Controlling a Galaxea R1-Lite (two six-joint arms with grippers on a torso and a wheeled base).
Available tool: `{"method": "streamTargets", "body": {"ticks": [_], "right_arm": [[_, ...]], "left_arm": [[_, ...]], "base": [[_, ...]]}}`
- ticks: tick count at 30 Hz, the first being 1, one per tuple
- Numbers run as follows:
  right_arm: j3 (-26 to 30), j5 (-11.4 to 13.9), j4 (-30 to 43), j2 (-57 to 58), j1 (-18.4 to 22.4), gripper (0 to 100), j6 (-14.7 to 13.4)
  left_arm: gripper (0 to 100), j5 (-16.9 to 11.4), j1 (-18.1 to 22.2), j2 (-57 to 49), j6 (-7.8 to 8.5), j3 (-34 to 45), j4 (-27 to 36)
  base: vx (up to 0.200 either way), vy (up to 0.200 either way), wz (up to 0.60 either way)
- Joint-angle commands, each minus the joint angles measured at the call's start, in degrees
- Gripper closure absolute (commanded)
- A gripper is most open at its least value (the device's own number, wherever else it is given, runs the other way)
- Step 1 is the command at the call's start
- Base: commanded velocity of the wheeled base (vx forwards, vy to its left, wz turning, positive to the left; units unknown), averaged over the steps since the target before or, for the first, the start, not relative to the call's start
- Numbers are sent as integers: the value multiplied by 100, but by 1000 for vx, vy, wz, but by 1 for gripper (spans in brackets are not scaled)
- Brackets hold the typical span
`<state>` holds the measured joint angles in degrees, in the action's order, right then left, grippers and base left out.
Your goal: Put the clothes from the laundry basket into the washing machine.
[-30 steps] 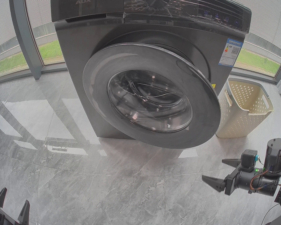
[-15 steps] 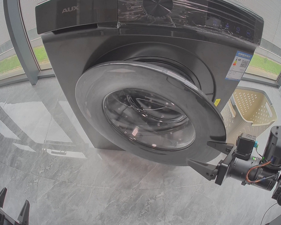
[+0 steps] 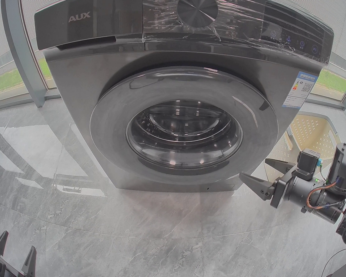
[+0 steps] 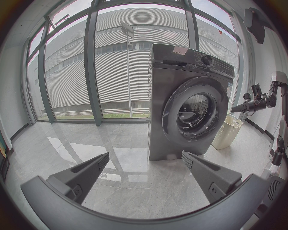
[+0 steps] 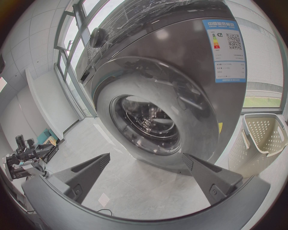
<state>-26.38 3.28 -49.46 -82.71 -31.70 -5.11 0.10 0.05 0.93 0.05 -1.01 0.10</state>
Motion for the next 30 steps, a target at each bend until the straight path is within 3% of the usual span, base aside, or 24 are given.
{"method": "streamTargets", "body": {"ticks": [1, 11, 21, 30], "right_arm": [[203, 41, -29, 45, -109, 0, 1], [151, 50, -64, 45, -232, 0, -69], [-148, -20, -1145, -219, -495, 0, -43], [-192, -29, -1268, -245, -478, 0, -43]], "left_arm": [[0, 8, -5, -84, 4, 92, -1], [0, -1, -5, -84, 13, 92, 8], [0, -45, -5, -84, 4, 92, 8], [0, -45, -5, -75, -5, 92, 8]], "base": [[0, 0, 0], [0, 0, 0], [0, 0, 0], [200, 0, 0]]}}
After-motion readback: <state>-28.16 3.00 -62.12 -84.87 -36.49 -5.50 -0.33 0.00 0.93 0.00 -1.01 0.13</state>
